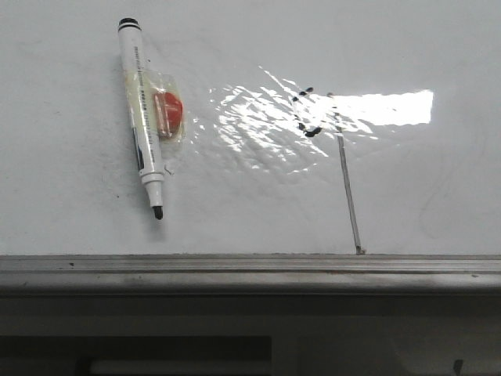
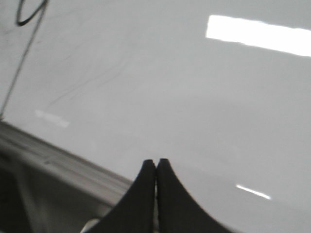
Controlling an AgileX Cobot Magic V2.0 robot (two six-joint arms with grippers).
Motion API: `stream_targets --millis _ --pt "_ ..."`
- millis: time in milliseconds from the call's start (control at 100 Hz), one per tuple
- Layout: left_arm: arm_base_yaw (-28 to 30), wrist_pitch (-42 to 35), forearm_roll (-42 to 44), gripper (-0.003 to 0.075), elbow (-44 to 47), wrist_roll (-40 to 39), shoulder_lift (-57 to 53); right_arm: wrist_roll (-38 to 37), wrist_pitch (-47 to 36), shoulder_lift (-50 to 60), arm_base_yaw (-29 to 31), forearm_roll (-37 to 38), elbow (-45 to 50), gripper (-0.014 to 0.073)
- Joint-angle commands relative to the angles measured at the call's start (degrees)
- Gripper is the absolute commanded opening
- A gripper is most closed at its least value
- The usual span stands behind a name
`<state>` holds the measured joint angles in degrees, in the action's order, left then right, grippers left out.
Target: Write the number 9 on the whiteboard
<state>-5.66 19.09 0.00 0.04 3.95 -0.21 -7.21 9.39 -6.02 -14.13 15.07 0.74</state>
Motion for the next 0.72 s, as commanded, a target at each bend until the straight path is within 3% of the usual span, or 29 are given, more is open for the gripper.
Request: stream_targets --millis 0,260,710 --pt "0.2 -2.8 0.0 -0.0020 1.0 -0.7 -1.5 -0.1 -5.3 0.5 5.6 0.0 1.4 -0.0061" --pt "0.2 -2.8 0.0 -0.0020 1.0 -0.7 -1.5 -0.1 8.8 6.2 9.1 -0.1 1.5 -0.0061" --pt "0.2 -2.8 0.0 -0.0020 1.0 -0.7 -1.5 -0.1 6.6 7.5 9.1 0.0 1.5 -0.0061"
